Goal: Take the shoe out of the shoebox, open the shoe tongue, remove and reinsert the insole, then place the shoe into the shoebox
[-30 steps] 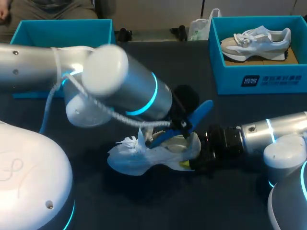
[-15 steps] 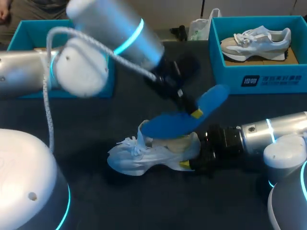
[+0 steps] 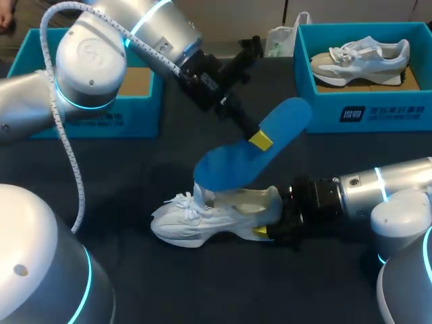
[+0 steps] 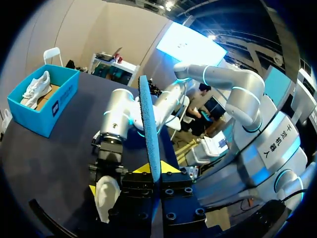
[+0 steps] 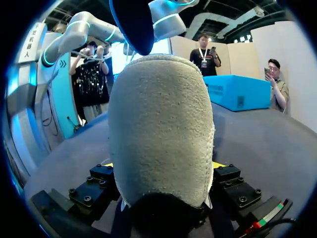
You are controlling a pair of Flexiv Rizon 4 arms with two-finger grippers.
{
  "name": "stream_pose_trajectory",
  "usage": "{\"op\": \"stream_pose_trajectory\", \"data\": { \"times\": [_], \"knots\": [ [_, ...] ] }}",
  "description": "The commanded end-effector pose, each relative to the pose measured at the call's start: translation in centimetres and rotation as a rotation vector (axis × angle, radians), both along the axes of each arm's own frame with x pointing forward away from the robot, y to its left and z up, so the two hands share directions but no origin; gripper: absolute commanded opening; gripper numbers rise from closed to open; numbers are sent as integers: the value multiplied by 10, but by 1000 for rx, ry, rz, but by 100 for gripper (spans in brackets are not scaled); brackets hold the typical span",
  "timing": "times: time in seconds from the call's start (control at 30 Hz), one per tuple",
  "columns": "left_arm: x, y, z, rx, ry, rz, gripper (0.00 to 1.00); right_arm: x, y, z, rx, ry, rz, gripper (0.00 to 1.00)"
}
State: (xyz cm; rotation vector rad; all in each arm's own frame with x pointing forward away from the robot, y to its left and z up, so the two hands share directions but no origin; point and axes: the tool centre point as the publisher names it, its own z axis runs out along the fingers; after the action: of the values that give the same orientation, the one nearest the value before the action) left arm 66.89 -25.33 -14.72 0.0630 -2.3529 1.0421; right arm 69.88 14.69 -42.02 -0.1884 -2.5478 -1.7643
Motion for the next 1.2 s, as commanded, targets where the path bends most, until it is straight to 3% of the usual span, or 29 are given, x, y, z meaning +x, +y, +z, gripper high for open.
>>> {"op": "stream_pose_trajectory", "data": {
  "times": [0.03,0.23,0.43,0.57,1.0,1.2],
  "knots": [
    [-2,0,-1,-1,-2,3,0,-1,1,0,-5,1,-1,0],
    [-3,4,2,-11,-9,15,0,-1,1,0,-5,1,-1,0],
    [-17,25,42,-130,-34,124,0,-1,1,0,-5,1,-1,0],
    [-34,36,73,-221,26,209,0,-1,1,0,-5,1,-1,0],
    [-39,41,70,-251,49,211,0,-1,1,0,-5,1,-1,0],
    [-46,65,107,-407,35,231,0,-1,1,0,-5,1,-1,0]
  ]
}}
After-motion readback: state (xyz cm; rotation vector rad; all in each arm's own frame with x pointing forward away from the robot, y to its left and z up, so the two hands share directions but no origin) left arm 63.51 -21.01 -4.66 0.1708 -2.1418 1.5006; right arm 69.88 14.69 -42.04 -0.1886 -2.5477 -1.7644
